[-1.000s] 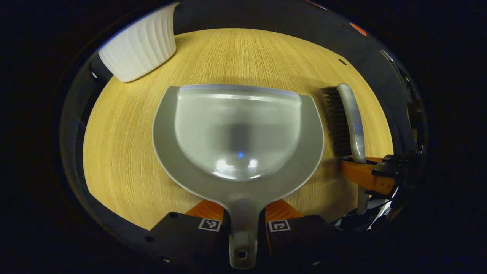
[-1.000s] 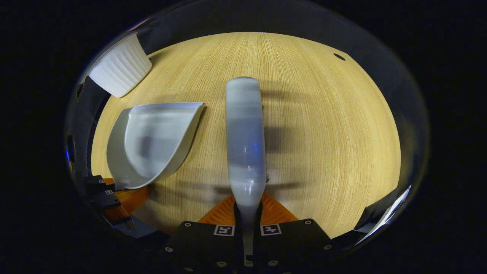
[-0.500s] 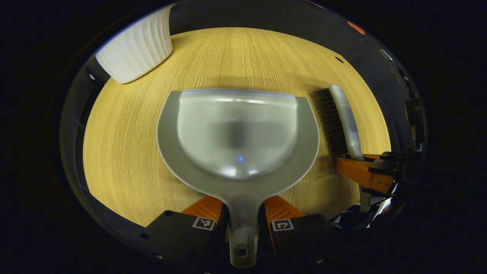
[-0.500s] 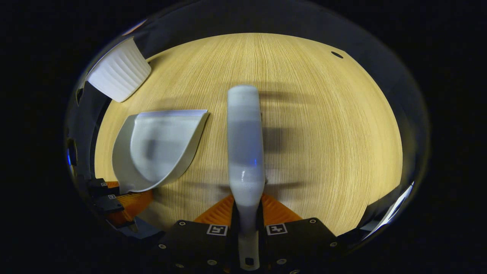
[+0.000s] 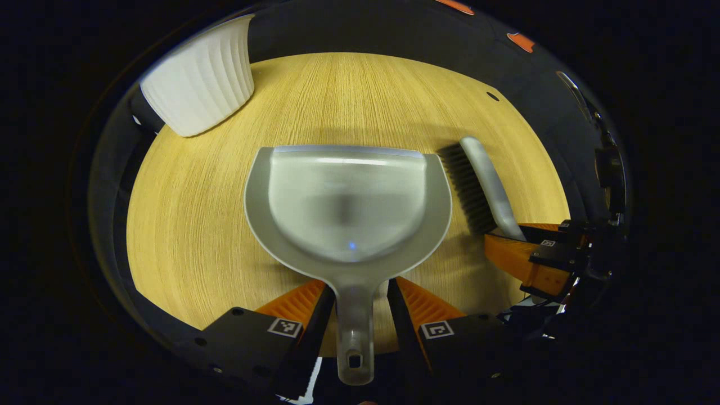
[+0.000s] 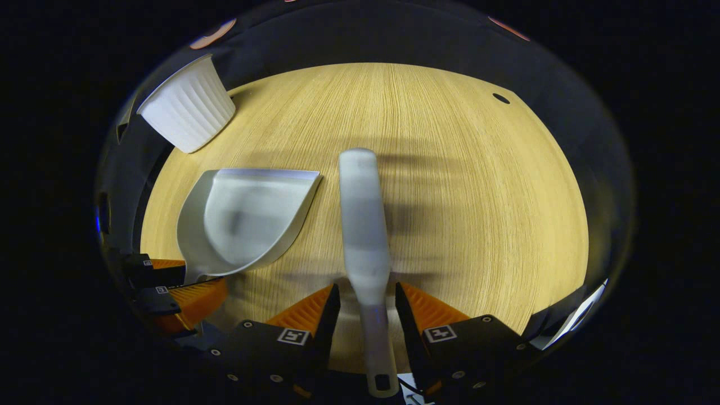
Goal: Pick up the small broom and dustpan from the desktop, sweep the trash into the dustpan with the broom, and then empty the trash into the garbage bin.
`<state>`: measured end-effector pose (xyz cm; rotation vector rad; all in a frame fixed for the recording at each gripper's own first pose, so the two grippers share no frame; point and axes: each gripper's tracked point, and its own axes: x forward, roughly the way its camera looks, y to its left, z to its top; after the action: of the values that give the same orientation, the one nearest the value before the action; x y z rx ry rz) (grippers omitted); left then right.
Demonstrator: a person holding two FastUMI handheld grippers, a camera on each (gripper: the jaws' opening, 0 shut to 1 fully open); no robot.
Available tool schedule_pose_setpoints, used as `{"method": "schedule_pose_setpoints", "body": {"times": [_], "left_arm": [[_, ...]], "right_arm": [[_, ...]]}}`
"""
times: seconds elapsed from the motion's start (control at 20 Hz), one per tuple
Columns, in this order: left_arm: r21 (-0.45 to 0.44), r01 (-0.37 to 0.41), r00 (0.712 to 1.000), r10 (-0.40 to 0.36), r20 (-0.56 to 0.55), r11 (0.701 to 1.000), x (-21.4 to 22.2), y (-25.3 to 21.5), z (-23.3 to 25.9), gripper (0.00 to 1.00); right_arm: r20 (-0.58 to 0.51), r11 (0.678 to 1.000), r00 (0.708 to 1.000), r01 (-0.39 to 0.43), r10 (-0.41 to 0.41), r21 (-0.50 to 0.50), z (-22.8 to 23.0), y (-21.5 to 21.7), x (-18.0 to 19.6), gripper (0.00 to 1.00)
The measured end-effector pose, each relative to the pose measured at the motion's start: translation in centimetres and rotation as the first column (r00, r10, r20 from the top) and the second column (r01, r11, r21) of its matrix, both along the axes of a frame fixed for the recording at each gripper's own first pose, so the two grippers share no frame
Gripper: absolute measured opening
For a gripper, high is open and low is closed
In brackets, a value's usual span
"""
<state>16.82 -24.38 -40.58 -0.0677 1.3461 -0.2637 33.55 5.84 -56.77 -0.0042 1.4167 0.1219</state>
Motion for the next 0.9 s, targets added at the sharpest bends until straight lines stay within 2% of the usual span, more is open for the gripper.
{"method": "schedule_pose_setpoints", "body": {"times": [0.15,0.35,0.5,0.6,0.75,0.9], "left_arm": [[-0.003,-0.017,0.999,0.017,0.028,1.0,0.4,0.3,1.3,0.66],[-0.022,-0.05,0.996,0.052,0.076,0.998,0.8,0.3,3.0,0.71],[-0.019,-0.052,0.987,0.055,0.153,0.998,2.2,0.2,5.2,0.88],[-0.007,-0.049,0.975,0.049,0.215,0.999,3.1,0.2,6.1,0.88],[-0.01,-0.045,0.937,0.046,0.346,0.999,5.2,0.6,7.7,0.95],[-0.024,-0.06,0.865,0.064,0.498,0.998,6.7,2.0,9.8,0.97]], "right_arm": [[0.033,1.0,0.999,-0.005,0.005,0.011,1.5,0.2,0.3,0.77],[0.103,1.0,0.995,0.002,-0.004,0.027,4.4,-0.6,1.2,0.94],[0.161,0.999,0.987,0.02,-0.027,0.041,7.0,-0.8,2.3,0.95],[0.205,0.998,0.978,0.026,-0.038,0.059,8.8,-1.1,3.0,0.95],[0.308,0.997,0.95,0.02,-0.042,0.076,12.5,-1.3,4.6,0.95],[0.46,0.996,0.886,0.014,-0.051,0.084,17.2,-2.0,6.9,0.95]]}}
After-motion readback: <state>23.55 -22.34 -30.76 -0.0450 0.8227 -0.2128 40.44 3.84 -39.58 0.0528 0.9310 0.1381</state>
